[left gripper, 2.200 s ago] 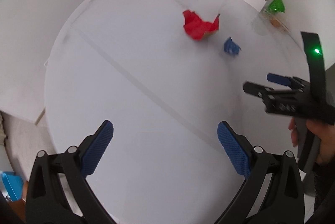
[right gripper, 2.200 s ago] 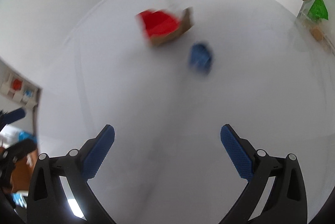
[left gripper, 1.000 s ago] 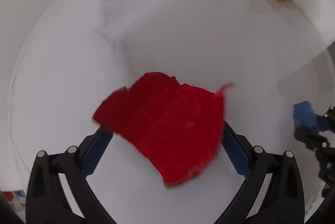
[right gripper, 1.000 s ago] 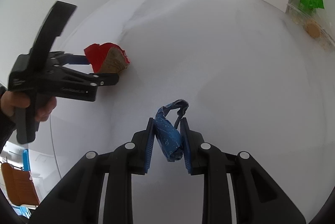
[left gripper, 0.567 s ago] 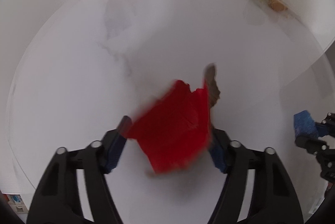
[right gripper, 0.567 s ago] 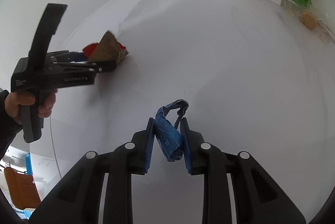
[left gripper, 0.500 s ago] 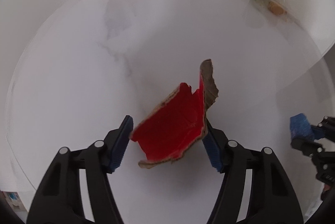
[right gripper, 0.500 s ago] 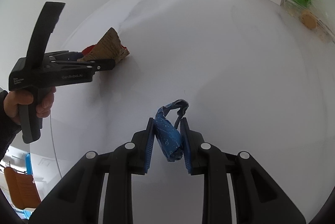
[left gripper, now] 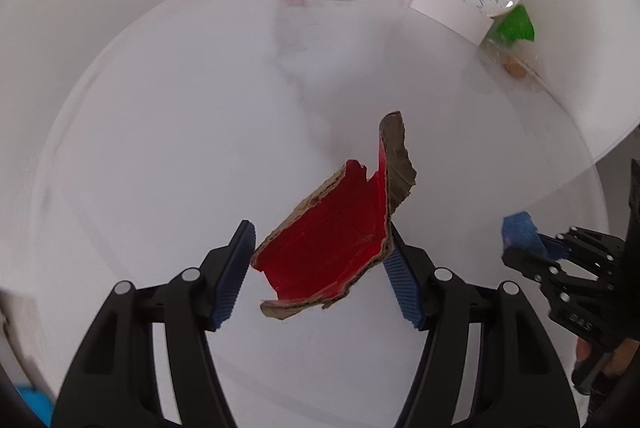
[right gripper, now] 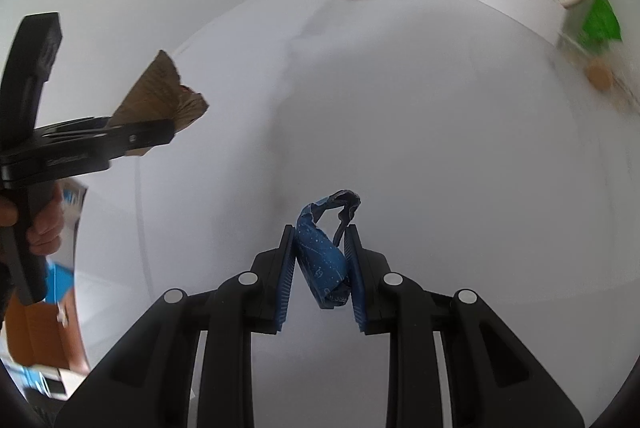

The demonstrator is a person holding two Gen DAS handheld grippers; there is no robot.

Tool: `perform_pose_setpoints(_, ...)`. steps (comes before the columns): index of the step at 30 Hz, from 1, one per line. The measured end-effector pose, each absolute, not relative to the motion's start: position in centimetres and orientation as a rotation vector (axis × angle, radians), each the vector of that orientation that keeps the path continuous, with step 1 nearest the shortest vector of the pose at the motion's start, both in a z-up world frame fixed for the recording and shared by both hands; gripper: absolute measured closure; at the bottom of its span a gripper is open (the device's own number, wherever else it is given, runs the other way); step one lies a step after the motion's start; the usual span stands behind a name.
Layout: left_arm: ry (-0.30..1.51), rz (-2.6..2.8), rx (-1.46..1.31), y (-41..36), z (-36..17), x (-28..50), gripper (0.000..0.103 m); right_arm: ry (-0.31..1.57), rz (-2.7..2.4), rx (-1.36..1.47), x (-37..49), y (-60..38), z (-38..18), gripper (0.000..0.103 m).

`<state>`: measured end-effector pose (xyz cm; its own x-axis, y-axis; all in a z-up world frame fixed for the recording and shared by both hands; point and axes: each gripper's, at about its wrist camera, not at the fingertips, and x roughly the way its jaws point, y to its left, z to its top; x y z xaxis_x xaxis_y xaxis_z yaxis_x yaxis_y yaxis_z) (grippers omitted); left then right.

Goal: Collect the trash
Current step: 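Carry red cardboard and blue wrapper to the white bin and release both grippers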

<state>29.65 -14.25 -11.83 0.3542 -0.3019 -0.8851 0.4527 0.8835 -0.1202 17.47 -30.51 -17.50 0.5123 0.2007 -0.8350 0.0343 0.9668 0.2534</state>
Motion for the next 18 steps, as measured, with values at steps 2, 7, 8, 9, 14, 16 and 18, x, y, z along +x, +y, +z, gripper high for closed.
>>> perform_pose_setpoints(2, 1.109, -0.446, 0.141, -11.3, -10.7, 26.7, 0.041, 1.033, 0.142, 0.226, 16.4, -28.1, -16.8, 0.077)
perform_pose_setpoints(7, 1.111, -0.346, 0.113, -4.3, -9.1, 20.2, 0.041, 1.065, 0.254, 0.186, 13.6, -21.8, -15.9, 0.077)
perform_pose_setpoints(8, 1.111, -0.333, 0.101, -3.1, -8.9, 19.2, 0.041, 1.073, 0.279, 0.18, 13.1, -20.4, -15.8, 0.077)
perform_pose_setpoints(9, 1.111, -0.319, 0.087, -1.8, -8.7, 18.2, 0.041, 1.083, 0.311, 0.17, 12.3, -18.7, -15.6, 0.077)
perform_pose_setpoints(14, 1.108, -0.231, 0.026, 5.0, -8.1, 12.6, 0.041, 1.118, 0.428, 0.101, 10.0, -12.4, -15.0, 0.077)
perform_pose_setpoints(16, 1.108, -0.193, 0.002, 7.9, -8.1, 10.4, 0.041, 1.125, 0.468, 0.072, 9.1, -10.3, -14.8, 0.077)
perform_pose_setpoints(18, 1.111, -0.164, -0.014, 9.8, -8.3, 8.9, 0.041, 1.132, 0.504, 0.04, 8.5, -8.1, -14.6, 0.077)
